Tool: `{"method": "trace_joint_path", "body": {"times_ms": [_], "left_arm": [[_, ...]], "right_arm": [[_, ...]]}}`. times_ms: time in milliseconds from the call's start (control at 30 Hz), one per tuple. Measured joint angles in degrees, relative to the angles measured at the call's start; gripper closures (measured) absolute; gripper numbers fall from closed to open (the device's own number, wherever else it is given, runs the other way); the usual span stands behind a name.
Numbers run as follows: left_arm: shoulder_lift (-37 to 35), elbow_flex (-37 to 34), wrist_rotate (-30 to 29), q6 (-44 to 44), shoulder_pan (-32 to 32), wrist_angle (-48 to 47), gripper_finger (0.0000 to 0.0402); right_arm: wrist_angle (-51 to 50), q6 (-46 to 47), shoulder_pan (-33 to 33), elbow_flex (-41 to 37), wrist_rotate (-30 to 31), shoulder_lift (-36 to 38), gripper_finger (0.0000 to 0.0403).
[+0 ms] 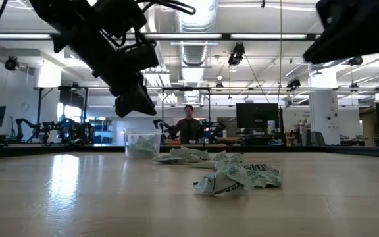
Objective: Pick and place Stevia / Truvia into bins
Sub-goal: Put the stevia packet into the bottom transparent container
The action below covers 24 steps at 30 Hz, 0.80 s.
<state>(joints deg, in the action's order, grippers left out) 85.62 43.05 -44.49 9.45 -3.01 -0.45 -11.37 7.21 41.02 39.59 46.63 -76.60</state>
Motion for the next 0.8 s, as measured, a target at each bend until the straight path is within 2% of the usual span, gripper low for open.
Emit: {"method": "trace_joint_path", "body": {"times_ms": [167,367,500,633,800], "left_arm": [[-0.68,0.11,0.00,0.00,0.00,-0.10,0.0295],[-1.31,-0.02,0.00,-0.02,-0.38,-0.21,0.0295],[-1.54,-0.08,0.02,0.00,-0.77,-0.61,0.0295],[-1.68,-0.26,0.02,0.00,-0.85,-0.64,0.0295],[-1.88,-0.28,0.04,-0.02,-0.85,-0.63,0.0295]], "right_arm": [[1.33,-3.77,-10.69,-0.22,-10.81,-0.07,0.0346],[9.30,-12.70,-24.60,-1.49,-27.44,-0.07,0.0346],[10.05,-12.68,-32.00,-2.31,-36.17,-0.17,0.0346],[13.16,-11.95,-36.62,-3.85,-45.48,-0.43,0.0339],[15.04,-10.77,-38.45,-4.78,-47.79,-2.22,0.0301]]}}
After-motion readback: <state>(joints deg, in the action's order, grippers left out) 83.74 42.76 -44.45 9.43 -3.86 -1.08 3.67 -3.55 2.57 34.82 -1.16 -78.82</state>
